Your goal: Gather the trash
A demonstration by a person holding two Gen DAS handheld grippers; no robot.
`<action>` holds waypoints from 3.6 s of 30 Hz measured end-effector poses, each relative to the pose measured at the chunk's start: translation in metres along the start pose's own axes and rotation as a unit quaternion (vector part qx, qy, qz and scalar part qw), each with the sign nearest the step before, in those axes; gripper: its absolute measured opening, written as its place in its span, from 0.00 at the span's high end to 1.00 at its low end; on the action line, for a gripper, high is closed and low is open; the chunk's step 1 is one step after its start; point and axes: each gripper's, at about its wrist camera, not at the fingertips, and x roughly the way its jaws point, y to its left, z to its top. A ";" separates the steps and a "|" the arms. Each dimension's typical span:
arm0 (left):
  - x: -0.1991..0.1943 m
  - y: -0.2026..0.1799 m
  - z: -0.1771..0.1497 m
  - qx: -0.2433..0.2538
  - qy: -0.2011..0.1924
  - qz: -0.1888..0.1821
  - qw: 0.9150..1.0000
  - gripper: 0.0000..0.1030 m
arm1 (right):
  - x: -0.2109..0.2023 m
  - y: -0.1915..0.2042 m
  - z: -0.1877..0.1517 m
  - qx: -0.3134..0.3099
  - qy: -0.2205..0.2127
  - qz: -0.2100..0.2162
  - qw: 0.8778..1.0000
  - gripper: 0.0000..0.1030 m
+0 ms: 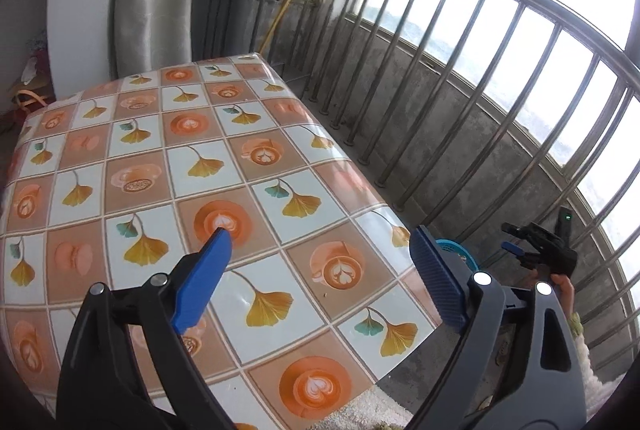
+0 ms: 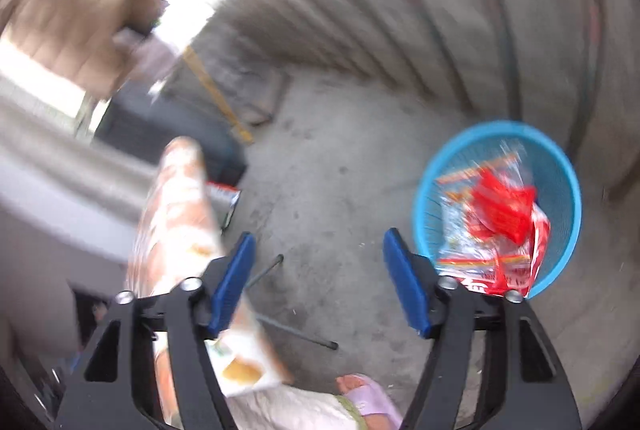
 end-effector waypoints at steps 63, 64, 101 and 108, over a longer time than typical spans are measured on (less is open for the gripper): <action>-0.007 -0.006 -0.086 -0.025 0.084 0.246 0.965 0.09 | -0.023 0.232 -0.217 -0.342 -0.010 -0.225 0.912 0.06; -0.007 -0.006 -0.086 -0.025 0.084 0.245 0.965 0.09 | -0.023 0.232 -0.217 -0.342 -0.010 -0.225 0.912 0.06; -0.005 -0.026 -0.082 -0.004 0.084 0.223 0.971 0.09 | -0.037 0.222 -0.200 -0.324 -0.035 -0.253 0.911 0.06; -0.005 -0.027 -0.080 -0.004 0.086 0.224 0.971 0.09 | -0.042 0.214 -0.195 -0.311 -0.041 -0.262 0.912 0.06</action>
